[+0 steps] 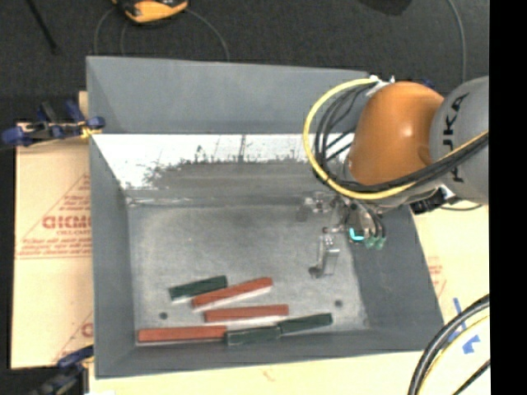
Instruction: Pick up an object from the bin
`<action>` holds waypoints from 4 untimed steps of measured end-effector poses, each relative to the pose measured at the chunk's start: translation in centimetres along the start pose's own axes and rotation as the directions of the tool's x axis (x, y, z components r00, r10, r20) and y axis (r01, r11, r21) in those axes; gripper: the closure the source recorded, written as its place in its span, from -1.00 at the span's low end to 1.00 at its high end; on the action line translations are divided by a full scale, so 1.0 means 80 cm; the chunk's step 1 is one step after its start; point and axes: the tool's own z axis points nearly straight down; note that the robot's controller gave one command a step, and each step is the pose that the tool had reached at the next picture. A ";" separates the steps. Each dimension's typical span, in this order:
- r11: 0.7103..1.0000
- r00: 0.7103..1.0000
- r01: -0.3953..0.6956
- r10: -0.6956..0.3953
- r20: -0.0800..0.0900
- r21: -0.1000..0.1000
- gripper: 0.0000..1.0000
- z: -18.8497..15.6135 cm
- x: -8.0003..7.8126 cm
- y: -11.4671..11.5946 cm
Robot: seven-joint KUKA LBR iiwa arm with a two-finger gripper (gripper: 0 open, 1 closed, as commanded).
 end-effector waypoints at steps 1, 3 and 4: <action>1.000 1.000 0.001 -0.001 0.008 0.001 -1.00 -0.005 -0.002 0.000; 1.000 1.000 -0.025 0.025 0.001 -0.003 -1.00 0.090 0.070 0.026; 0.995 0.995 -0.098 0.098 0.004 -0.001 -1.00 0.131 0.071 0.038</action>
Offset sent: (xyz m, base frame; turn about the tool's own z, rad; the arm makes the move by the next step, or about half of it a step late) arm -0.0768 0.0355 -0.0993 0.0271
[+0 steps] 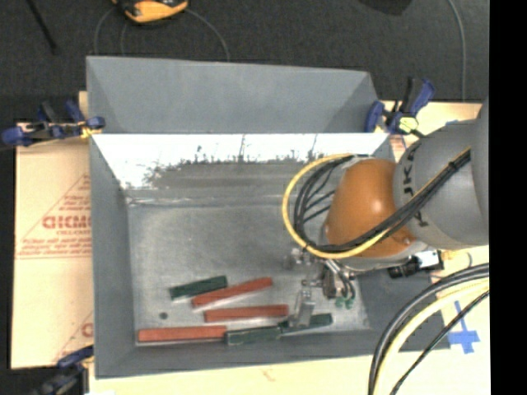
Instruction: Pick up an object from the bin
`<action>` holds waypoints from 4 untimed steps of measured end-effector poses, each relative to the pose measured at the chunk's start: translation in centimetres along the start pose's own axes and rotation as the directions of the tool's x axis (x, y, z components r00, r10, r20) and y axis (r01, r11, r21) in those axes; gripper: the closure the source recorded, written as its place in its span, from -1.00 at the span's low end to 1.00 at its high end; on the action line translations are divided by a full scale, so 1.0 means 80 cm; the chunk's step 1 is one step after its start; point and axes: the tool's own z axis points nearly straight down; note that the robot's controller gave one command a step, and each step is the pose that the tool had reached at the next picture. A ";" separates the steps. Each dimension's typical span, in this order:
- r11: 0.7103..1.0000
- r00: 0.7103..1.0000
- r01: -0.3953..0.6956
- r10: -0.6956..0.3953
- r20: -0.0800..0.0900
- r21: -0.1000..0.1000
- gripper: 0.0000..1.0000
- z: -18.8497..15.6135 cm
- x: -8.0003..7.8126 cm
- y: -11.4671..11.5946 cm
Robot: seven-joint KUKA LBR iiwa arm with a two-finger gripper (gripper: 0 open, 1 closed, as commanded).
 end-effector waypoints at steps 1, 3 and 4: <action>0.951 0.951 0.310 -0.310 -0.001 0.002 1.00 0.011 0.012 0.035; 0.940 0.940 0.341 -0.341 0.002 0.001 1.00 -0.078 0.018 0.082; 0.940 0.940 0.341 -0.341 0.002 0.001 1.00 -0.078 0.018 0.082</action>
Offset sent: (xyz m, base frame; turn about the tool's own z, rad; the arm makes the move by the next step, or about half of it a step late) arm 0.0000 0.0000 0.0000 0.0000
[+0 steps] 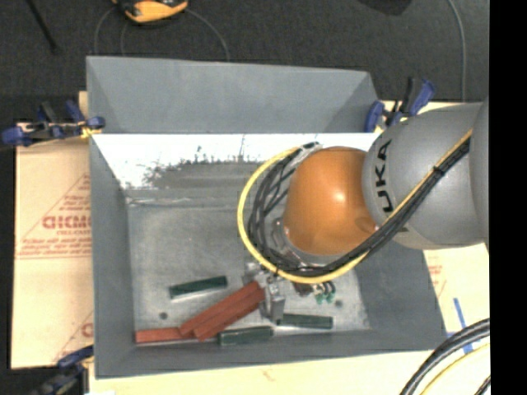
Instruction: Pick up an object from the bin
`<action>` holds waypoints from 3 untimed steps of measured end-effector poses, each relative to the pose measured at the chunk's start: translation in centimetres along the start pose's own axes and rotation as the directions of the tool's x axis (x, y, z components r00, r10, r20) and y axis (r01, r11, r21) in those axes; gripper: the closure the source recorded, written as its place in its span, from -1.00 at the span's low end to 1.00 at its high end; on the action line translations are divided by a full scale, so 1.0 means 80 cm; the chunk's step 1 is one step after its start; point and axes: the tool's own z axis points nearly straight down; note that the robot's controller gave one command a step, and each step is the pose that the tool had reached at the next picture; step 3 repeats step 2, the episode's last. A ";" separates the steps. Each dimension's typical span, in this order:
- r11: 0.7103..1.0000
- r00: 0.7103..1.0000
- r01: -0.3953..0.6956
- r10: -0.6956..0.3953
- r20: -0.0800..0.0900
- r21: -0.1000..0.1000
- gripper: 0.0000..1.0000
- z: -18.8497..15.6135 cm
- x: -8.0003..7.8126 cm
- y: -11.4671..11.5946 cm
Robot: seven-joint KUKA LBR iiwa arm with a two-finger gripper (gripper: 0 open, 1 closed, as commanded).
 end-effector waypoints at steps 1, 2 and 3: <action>1.000 1.000 0.010 -0.010 -0.007 0.001 1.00 -0.053 -0.028 0.008; 1.000 1.000 0.012 -0.012 0.000 0.001 1.00 -0.074 -0.037 0.010; 1.000 1.000 0.012 -0.012 0.000 0.001 1.00 -0.074 -0.037 0.010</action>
Offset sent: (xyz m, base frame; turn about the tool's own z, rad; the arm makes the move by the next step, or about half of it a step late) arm 0.0061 0.0088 0.1091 0.0349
